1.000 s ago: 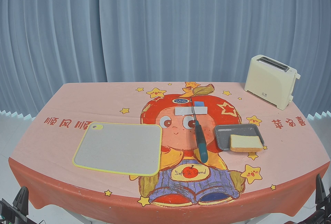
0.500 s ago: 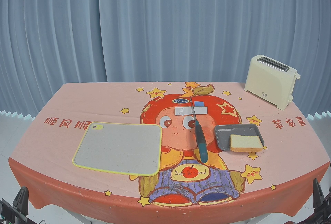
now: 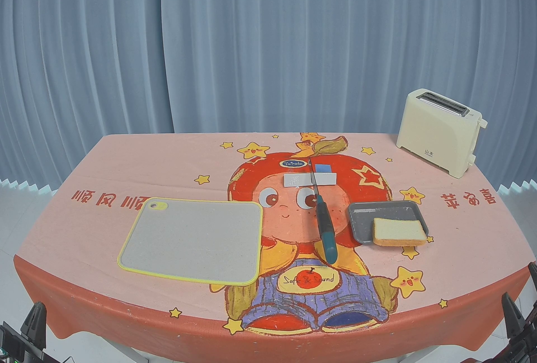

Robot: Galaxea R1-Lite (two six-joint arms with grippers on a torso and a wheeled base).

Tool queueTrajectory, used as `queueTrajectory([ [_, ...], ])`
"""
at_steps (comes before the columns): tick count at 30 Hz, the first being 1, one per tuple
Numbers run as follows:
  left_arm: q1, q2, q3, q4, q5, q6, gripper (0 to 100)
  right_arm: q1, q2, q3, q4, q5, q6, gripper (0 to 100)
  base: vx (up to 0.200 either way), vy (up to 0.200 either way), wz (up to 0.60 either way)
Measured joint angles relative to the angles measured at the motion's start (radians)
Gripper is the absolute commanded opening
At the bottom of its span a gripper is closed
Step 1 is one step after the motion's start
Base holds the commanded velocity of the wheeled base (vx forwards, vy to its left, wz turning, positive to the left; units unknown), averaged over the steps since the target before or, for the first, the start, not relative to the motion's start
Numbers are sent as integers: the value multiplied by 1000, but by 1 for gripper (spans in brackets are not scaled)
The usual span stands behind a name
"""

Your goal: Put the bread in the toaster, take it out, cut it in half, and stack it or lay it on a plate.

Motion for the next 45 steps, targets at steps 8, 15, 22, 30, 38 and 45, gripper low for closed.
queueTrajectory([
  [8, 0, 0, 0, 0, 0, 0, 0, -3, 81, -22, -2, 20, -11, 100, 0, 0, 0],
  [15, -1, 0, 0, 0, 0, 0, 0, -8, 160, -53, -1, 137, -13, 100, 0, 0, 0],
  [22, 0, 0, 0, 0, 0, 0, 0, -11, 249, -69, -1, 222, -77, 100, 0, 0, 0],
  [30, 0, 0, 0, 0, 0, 0, 0, -10, 394, -125, -4, 279, -90, 100, 0, 0, 0],
  [38, -1, 0, 0, 0, 0, 0, 0, 39, 544, -196, -17, 288, -108, 100, 0, 0, 0],
  [45, 0, 0, 0, 0, 0, 0, 0, 110, 665, -190, -21, 281, -111, 100, 0, 0, 0],
])
